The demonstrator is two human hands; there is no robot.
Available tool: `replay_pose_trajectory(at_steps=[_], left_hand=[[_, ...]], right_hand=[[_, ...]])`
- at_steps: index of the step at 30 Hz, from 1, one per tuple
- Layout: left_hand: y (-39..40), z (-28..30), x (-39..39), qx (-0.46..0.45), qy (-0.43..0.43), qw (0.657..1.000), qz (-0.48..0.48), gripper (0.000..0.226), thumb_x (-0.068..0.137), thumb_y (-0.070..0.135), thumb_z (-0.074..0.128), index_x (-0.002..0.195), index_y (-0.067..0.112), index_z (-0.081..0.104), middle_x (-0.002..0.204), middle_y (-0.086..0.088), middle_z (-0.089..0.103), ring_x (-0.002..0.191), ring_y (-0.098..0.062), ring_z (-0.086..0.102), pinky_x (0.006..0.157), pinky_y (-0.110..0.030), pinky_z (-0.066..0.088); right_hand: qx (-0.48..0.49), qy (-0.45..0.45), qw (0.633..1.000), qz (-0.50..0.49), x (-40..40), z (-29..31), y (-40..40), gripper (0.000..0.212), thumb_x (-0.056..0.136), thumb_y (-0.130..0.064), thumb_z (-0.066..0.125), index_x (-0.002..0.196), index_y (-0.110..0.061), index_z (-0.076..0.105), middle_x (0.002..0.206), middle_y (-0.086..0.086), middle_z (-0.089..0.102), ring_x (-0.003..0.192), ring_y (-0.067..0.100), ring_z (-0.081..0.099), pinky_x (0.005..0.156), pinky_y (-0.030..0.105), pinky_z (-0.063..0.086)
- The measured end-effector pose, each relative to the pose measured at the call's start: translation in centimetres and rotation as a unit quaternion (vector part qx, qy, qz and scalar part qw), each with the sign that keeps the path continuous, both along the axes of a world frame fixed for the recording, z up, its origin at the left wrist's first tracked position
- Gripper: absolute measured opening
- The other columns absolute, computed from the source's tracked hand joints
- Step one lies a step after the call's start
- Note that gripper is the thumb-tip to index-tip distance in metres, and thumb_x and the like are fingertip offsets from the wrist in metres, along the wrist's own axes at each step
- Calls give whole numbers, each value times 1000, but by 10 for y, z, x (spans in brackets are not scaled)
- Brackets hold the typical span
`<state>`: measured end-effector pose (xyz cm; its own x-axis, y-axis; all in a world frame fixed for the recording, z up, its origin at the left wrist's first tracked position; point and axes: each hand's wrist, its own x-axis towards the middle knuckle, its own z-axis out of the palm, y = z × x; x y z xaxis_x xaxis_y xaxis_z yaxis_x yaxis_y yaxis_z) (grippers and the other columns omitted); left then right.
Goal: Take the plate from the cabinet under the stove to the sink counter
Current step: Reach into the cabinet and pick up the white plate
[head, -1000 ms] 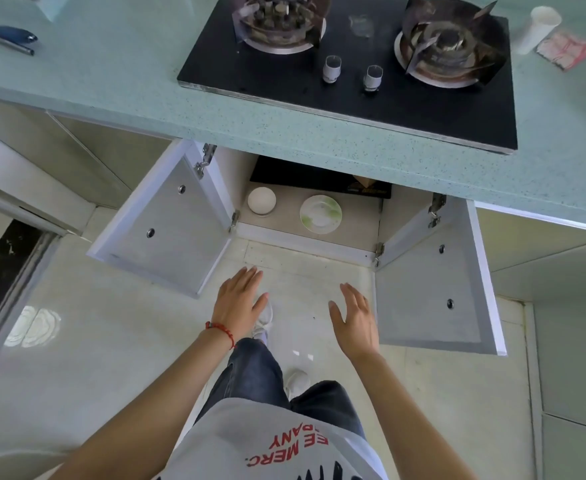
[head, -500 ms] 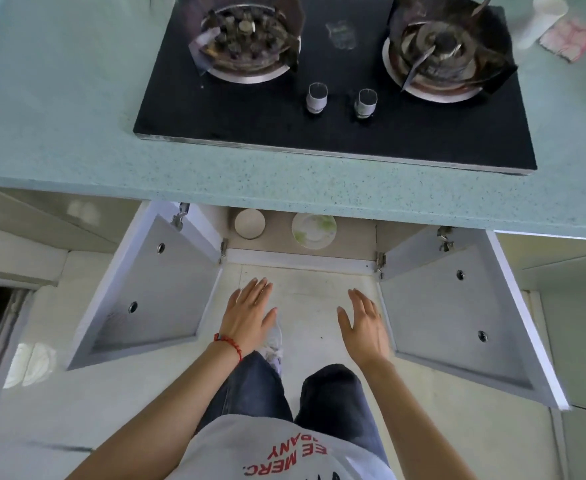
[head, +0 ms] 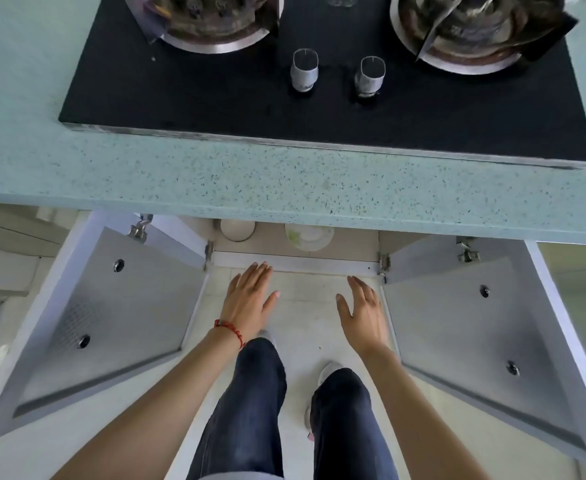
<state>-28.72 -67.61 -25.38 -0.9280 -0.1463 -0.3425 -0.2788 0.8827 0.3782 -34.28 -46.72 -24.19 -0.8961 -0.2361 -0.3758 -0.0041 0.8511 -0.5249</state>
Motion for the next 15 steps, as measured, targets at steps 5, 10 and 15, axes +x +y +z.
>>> replay_pose_trajectory(at_steps=[5, 10, 15], left_hand=[[5, -58, -21, -11, 14, 1000, 14, 71, 81, 49, 14, 134, 8, 36, 143, -13, 42, 135, -27, 34, 111, -46, 32], [13, -122, -40, -30, 29, 999, 2, 72, 80, 48, 11, 135, 7, 33, 144, -12, 40, 136, -27, 33, 111, -46, 31], [7, -193, -57, -53, 50, 997, -13, 67, 84, 47, 13, 136, 8, 33, 145, -12, 40, 137, -26, 32, 112, -45, 30]], right_hand=[[3, 27, 999, 24, -23, -55, 7, 46, 94, -28, 42, 135, -8, 36, 142, 13, 42, 132, 27, 35, 108, 39, 30], [-20, 46, 998, 26, -40, -119, 13, 49, 92, -33, 41, 134, -8, 38, 140, 14, 45, 131, 27, 38, 107, 39, 33], [-38, 78, 996, 39, -65, -195, 18, 50, 91, -35, 40, 131, -5, 42, 136, 18, 48, 127, 32, 43, 105, 40, 37]])
